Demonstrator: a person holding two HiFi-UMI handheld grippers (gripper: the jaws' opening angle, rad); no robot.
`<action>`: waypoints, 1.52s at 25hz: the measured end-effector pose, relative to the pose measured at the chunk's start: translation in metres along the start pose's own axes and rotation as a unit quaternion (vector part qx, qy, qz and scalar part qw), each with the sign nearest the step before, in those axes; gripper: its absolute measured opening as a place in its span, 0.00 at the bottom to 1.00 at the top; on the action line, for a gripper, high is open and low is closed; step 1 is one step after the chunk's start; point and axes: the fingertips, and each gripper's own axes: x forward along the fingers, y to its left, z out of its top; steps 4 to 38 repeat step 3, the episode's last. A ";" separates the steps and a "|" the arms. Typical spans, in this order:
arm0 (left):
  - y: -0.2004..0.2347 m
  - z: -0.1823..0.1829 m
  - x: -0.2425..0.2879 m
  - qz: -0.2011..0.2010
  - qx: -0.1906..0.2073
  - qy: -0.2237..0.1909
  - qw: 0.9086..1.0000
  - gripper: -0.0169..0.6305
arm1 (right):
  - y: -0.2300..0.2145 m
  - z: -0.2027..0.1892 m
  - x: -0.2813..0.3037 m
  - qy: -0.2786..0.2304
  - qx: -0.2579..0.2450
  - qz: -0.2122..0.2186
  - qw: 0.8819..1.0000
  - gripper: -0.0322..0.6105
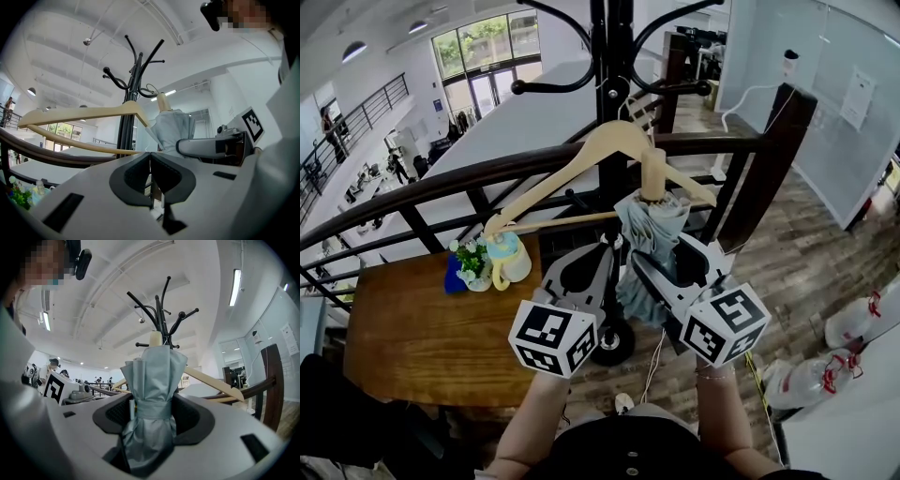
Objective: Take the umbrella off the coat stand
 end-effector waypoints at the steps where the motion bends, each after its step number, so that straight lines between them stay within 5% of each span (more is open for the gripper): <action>1: 0.000 0.000 0.000 0.000 0.000 0.001 1.000 0.05 | -0.001 0.000 0.000 -0.001 0.000 0.000 1.000 0.45; 38: 0.000 -0.001 0.001 0.000 0.001 0.002 1.000 0.05 | -0.002 0.001 0.000 -0.001 0.000 -0.001 1.000 0.45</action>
